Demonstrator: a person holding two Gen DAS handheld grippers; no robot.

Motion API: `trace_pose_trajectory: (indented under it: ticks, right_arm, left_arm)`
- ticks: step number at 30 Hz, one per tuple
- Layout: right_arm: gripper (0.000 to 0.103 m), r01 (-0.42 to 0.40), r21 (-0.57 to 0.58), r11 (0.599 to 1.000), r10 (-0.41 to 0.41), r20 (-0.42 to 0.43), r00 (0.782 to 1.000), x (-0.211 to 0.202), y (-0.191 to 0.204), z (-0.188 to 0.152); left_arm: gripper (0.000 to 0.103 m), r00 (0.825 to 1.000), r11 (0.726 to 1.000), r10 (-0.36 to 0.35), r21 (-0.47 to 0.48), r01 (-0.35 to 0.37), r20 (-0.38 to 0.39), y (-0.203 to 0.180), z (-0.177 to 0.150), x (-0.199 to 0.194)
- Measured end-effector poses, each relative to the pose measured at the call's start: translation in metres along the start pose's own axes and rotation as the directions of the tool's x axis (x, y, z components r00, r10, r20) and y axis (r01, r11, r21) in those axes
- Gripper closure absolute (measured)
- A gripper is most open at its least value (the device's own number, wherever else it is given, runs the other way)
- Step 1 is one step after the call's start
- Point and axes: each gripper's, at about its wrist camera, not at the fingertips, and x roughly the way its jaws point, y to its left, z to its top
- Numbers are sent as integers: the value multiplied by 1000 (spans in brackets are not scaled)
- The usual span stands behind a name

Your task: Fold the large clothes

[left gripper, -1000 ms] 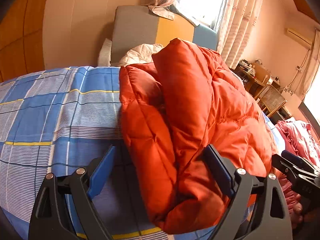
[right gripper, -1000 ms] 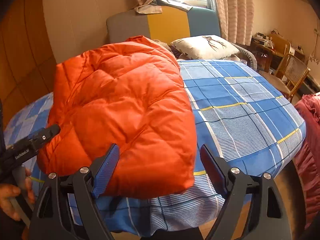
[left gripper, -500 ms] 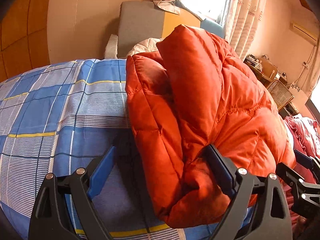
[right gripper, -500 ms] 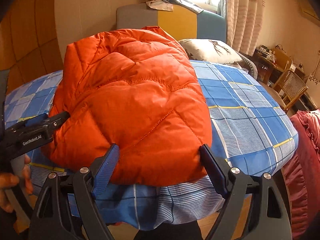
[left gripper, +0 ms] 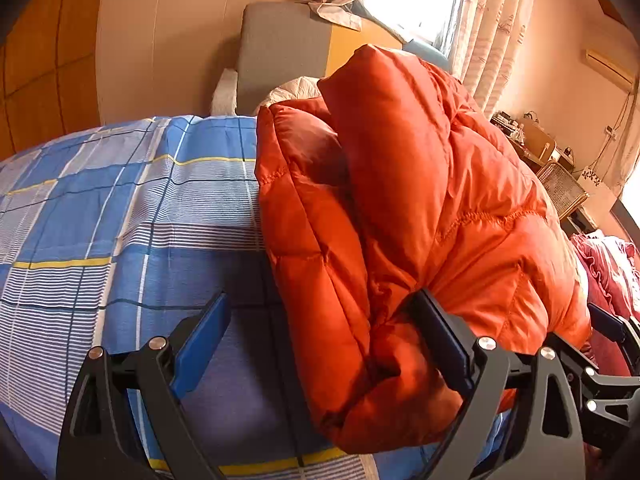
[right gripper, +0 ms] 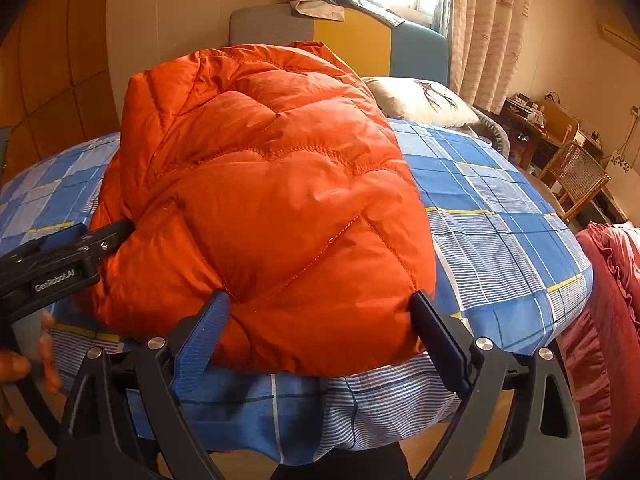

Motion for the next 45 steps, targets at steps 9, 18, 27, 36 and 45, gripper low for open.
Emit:
trace_pose_trajectory:
  ticks: [9, 18, 27, 36, 45]
  right_arm:
    - [11, -7, 13, 1000, 7, -10, 1000, -7, 3, -3]
    - [11, -91, 52, 994, 92, -14, 996, -24, -11, -9]
    - [21, -80, 96, 992, 75, 56, 996, -42, -24, -7]
    - [21, -84, 95, 992, 82, 27, 996, -25, -26, 1]
    - [24, -101, 43, 994, 101, 16, 995, -12, -9, 8]
  left_arm:
    - [11, 998, 997, 70, 18, -70, 9, -6, -2, -10]
    - [11, 996, 998, 63, 12, -64, 69, -9, -5, -37]
    - [12, 987, 995, -95, 14, 94, 129, -18, 23, -58]
    - [63, 959, 957, -284, -66, 282, -23, -11, 66, 10]
    - [90, 948, 949, -316, -25, 315, -29, 6, 46, 22]
